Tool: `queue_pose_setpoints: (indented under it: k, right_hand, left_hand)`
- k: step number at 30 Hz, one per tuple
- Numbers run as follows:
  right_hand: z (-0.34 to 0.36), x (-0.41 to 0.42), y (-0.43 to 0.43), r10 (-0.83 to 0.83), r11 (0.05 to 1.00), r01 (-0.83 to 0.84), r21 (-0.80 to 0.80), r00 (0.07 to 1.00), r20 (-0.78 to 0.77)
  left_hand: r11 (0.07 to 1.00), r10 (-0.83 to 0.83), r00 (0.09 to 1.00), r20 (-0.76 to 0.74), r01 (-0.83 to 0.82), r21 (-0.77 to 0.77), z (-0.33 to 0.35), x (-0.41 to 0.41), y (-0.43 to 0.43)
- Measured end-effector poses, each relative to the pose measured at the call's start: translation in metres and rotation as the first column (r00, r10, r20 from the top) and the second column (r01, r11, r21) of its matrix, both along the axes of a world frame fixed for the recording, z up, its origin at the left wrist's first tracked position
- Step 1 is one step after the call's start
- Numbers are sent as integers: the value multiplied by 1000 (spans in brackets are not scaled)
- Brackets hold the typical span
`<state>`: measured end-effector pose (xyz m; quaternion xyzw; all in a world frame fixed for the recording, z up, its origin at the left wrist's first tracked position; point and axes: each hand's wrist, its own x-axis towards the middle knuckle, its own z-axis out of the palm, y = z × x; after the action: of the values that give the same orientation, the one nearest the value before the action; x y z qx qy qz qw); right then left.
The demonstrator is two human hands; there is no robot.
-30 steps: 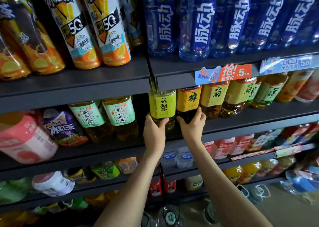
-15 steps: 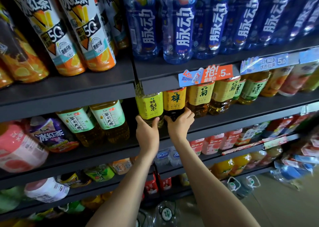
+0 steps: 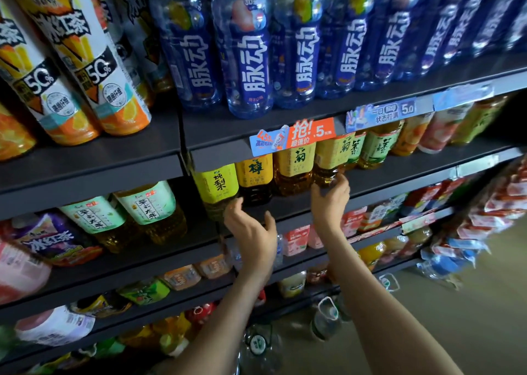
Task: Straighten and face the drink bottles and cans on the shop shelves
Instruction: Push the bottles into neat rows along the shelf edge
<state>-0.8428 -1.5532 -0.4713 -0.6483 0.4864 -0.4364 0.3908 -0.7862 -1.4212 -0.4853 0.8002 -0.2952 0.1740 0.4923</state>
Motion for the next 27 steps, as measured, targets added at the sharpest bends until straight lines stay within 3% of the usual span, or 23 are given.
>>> queue_pose_setpoints:
  k: [4, 8, 14, 20, 27]
  right_hand:
    - [5, -14, -56, 82, 996, -82, 28, 996, 27]
    - [-8, -14, -79, 232, 973, -232, -11, 973, 1]
    - [-21, -18, -93, 290, 954, -290, -75, 957, -15]
    - [-23, -23, -106, 374, 927, -373, -23, 927, 14]
    - [-22, -22, -101, 301, 950, -298, -88, 953, 22]
  left_hand:
    - [983, -183, 979, 88, 182, 23, 4, -10, -37]
    - [992, -103, 993, 57, 98, 83, 0, -14, -74]
    - [989, -46, 997, -68, 55, 138, -14, -27, -108]
    - [994, -2, 983, -181, 22, 109, -8, -48, -135]
    - [984, 5, 985, -172, 25, 174, -11, -53, -141]
